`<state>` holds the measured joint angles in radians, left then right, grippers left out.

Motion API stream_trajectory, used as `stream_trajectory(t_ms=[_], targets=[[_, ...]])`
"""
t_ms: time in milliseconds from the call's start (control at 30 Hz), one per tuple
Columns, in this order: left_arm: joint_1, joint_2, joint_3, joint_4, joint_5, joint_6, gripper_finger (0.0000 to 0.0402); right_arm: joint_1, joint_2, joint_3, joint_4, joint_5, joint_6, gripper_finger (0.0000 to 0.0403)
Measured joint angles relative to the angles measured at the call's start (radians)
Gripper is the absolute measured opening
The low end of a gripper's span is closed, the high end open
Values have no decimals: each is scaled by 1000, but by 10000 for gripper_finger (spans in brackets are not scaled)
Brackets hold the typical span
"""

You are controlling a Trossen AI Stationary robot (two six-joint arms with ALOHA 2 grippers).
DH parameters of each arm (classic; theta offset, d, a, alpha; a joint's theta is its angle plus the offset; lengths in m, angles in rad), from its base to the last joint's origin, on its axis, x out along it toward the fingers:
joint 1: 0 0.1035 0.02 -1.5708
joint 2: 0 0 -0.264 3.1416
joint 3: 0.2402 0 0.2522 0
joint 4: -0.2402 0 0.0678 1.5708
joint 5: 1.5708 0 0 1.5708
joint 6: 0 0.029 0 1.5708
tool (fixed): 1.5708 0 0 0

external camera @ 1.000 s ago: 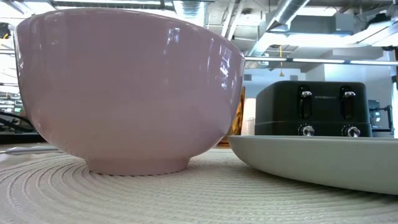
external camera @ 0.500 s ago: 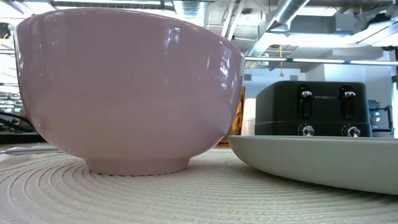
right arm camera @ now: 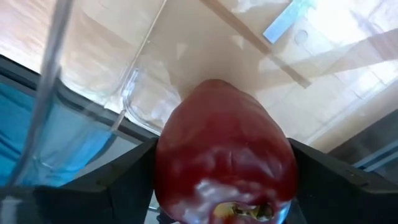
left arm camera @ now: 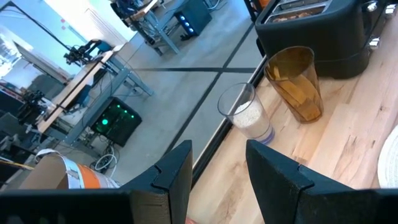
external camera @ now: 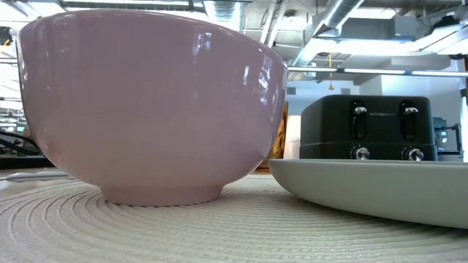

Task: Arrange a breakfast setting
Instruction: Put the apple on the blue plate

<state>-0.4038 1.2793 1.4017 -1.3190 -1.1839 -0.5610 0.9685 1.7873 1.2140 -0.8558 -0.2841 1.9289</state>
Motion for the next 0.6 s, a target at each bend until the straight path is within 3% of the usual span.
stream_trajectory(t_ms=[133, 333, 600], targets=[[0, 0, 0, 0, 0, 0, 139, 0, 0, 0, 0, -7, 0, 313], [0, 0, 0, 0, 0, -1, 139, -1, -19, 8, -5, -5, -1, 313], [0, 0, 0, 0, 0, -9, 139, -3, -159, 52, -112, 77, 2, 313]])
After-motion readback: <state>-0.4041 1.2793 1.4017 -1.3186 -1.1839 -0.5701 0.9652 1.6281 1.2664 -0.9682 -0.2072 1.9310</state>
